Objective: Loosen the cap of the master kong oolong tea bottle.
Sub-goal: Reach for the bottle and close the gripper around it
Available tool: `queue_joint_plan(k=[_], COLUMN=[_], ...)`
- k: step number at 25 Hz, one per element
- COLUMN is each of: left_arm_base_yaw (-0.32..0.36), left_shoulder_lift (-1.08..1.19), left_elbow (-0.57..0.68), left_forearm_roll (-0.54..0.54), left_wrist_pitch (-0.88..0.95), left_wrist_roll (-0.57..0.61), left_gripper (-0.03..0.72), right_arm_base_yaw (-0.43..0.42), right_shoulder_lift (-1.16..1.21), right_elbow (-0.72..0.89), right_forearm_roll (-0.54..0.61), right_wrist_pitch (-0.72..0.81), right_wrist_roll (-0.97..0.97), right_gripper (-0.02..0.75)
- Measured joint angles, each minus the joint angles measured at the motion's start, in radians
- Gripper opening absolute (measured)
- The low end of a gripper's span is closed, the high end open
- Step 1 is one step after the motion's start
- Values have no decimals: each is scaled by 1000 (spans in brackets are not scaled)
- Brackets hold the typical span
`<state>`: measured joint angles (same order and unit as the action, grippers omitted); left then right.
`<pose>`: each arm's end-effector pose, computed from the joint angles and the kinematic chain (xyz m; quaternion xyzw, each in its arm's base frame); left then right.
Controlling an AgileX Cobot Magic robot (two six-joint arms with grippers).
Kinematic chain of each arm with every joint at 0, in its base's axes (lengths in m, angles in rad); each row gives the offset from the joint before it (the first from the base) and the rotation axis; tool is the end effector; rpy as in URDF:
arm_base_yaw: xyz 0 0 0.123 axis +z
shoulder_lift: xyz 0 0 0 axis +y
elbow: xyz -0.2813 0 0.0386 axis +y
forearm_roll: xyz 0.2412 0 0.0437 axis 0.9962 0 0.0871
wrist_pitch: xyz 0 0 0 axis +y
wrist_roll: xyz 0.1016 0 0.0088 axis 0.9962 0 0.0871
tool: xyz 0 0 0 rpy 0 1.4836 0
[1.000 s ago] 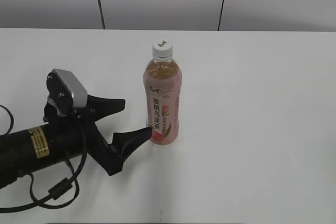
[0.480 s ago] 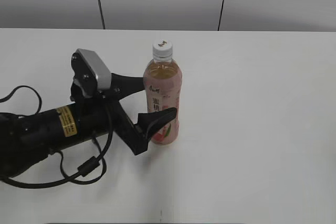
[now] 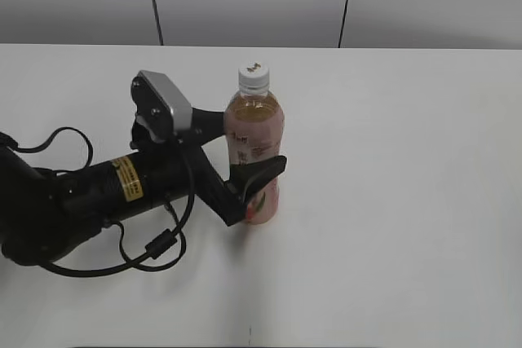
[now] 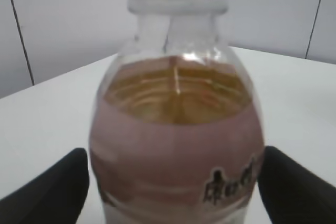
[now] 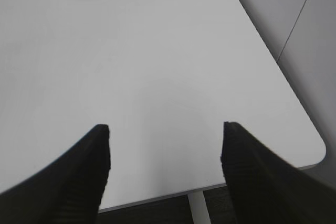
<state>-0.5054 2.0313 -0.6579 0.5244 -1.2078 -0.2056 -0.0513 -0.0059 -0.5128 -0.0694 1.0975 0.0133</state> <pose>0.2736 -0.2059 0.1182 0.3354 0.6666 -0.3364 0.5745 -0.0043 -0.0061 0.2694 0.0300 0.8569 -0.0444 0.5127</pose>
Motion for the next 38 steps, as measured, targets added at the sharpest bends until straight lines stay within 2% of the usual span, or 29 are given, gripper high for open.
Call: queue_joint_plan(k=[14, 17, 22, 23, 38], left_arm_base_yaw=[0, 0, -3, -3, -4], left_shoulder_lift=[49, 49, 49, 49, 49], left_elbow=[0, 0, 0, 0, 0], left_forearm_roll=[-29, -44, -40, -40, -16], left_wrist_pitch=[2, 2, 1, 1, 0], left_wrist_roll=[0, 0, 0, 0, 0], left_gripper=[564, 526, 390, 384, 384], right_arm_base_yaw=[0, 0, 0, 0, 0], right_shoulder_lift=[0, 0, 0, 0, 0], right_elbow=[0, 0, 0, 0, 0], right_forearm_roll=[0, 0, 0, 0, 0], right_wrist_pitch=[0, 0, 0, 0, 0], right_wrist_roll=[0, 0, 0, 0, 0], right_gripper=[503, 503, 503, 503, 503])
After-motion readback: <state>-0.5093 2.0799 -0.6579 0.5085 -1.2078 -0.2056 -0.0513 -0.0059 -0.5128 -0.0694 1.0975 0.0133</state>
